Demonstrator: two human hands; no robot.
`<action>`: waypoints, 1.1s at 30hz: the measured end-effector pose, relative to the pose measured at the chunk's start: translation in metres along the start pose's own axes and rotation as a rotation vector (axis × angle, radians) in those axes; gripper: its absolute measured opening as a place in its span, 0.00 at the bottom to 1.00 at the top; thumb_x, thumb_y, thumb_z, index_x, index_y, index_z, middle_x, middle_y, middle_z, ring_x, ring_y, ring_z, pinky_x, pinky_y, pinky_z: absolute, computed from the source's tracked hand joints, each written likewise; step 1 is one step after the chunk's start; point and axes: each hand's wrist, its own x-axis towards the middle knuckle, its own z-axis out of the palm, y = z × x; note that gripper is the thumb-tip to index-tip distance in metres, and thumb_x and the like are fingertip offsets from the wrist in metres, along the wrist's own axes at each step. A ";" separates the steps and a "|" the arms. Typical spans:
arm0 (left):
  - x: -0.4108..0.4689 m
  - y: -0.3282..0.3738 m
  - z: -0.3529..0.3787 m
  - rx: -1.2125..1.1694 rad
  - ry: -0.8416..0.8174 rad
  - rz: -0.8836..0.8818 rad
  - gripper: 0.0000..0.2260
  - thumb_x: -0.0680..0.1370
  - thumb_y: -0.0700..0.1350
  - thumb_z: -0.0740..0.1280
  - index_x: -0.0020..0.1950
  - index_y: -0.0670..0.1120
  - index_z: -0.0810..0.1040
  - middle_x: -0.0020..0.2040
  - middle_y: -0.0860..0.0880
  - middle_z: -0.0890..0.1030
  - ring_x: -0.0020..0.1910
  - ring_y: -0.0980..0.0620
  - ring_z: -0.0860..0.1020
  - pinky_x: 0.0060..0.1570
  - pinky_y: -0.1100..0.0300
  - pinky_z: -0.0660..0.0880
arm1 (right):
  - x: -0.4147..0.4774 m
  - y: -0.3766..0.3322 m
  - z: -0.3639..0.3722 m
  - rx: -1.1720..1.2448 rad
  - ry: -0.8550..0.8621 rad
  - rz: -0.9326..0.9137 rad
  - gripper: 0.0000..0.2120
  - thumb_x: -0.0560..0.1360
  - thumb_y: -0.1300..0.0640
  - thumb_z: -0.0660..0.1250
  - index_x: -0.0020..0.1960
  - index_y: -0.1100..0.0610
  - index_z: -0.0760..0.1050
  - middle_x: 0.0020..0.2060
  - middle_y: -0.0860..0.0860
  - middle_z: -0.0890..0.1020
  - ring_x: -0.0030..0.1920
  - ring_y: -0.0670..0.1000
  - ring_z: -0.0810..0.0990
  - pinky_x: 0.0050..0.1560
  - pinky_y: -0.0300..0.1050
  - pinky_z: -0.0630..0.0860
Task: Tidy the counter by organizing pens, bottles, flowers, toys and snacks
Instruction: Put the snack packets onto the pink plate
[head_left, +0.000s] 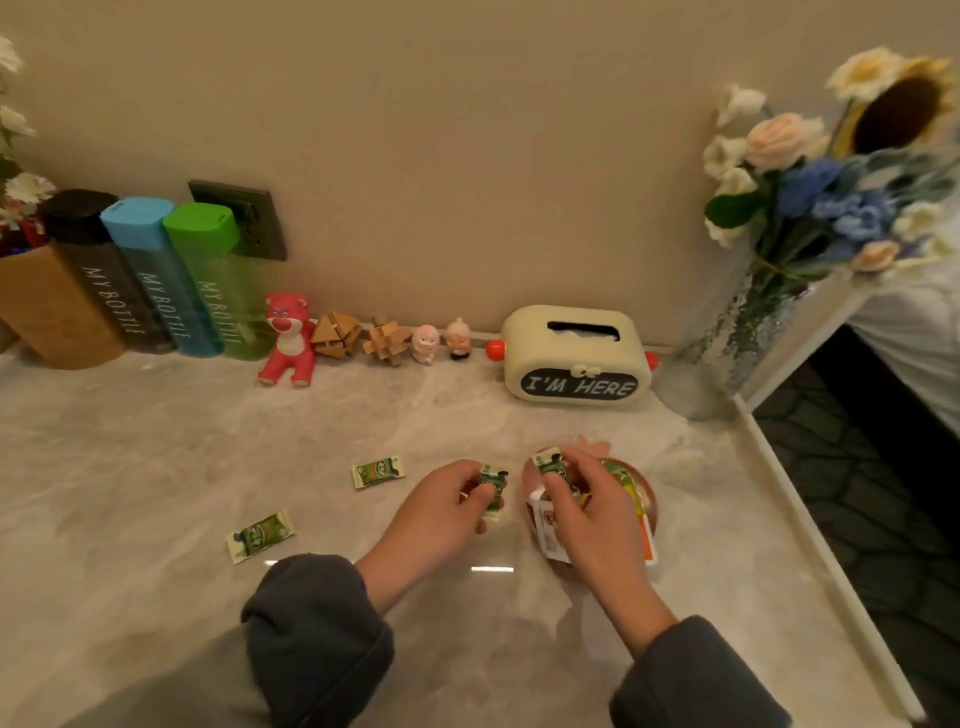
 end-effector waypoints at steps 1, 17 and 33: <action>0.005 0.003 0.007 0.045 0.011 0.015 0.05 0.80 0.45 0.63 0.47 0.51 0.78 0.43 0.53 0.81 0.38 0.56 0.82 0.45 0.53 0.79 | 0.004 0.005 -0.007 0.006 0.003 0.012 0.14 0.77 0.54 0.67 0.62 0.46 0.76 0.55 0.36 0.75 0.54 0.36 0.72 0.53 0.25 0.62; 0.047 0.009 0.073 0.197 0.263 -0.086 0.06 0.74 0.59 0.66 0.47 0.63 0.70 0.37 0.56 0.78 0.35 0.64 0.77 0.31 0.66 0.71 | 0.065 0.047 -0.027 -0.172 -0.192 -0.061 0.09 0.69 0.37 0.64 0.39 0.42 0.72 0.33 0.41 0.79 0.37 0.41 0.78 0.46 0.49 0.79; 0.042 0.003 0.079 0.277 0.333 -0.080 0.03 0.76 0.53 0.65 0.45 0.60 0.70 0.34 0.54 0.76 0.32 0.59 0.75 0.29 0.66 0.68 | 0.074 0.052 -0.022 -0.420 -0.170 -0.239 0.07 0.75 0.41 0.62 0.52 0.40 0.73 0.45 0.37 0.77 0.49 0.41 0.73 0.57 0.43 0.60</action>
